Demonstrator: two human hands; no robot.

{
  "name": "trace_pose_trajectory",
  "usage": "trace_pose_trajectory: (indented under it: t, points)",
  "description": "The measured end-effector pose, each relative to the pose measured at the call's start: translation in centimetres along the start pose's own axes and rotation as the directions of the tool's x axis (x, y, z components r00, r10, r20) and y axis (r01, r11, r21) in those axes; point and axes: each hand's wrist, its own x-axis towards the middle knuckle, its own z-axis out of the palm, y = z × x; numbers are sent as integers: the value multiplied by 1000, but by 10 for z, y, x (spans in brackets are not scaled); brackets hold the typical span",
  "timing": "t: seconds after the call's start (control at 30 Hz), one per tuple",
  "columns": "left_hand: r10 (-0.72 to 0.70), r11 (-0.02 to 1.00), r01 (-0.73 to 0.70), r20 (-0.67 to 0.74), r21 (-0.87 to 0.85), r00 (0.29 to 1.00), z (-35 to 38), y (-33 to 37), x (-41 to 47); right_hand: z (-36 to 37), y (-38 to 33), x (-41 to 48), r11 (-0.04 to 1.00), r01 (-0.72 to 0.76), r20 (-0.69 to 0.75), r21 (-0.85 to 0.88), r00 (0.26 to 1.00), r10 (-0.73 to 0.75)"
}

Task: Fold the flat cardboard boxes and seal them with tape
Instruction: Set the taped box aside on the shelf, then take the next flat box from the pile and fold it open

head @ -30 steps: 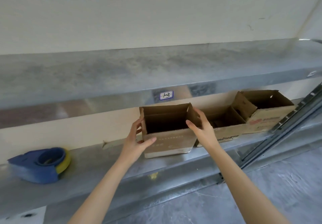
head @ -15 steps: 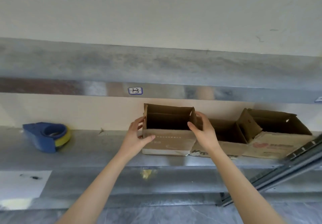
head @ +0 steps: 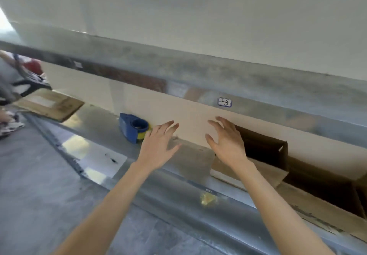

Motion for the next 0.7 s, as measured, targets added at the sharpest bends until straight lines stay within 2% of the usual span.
trace_pose_trajectory:
  t: [0.17,0.33,0.43,0.7]
  points:
    - [-159,970,165,-49,179,986,-35,-70,-25,42,-75,44,988,156,122,15,980,-156]
    - [-270,931,287,-103,226,957,-70,-156,-53,88,-162,82,967,252,172,47,951,-256]
    - [-340,902,351,-86,253,936,-85,-220,-64,118,-218,102,953,294,181,74,936,-303]
    - [-408,854,401,-51,331,912,-132,-378,-87,195,-365,156,937,320,199,143,918,-344]
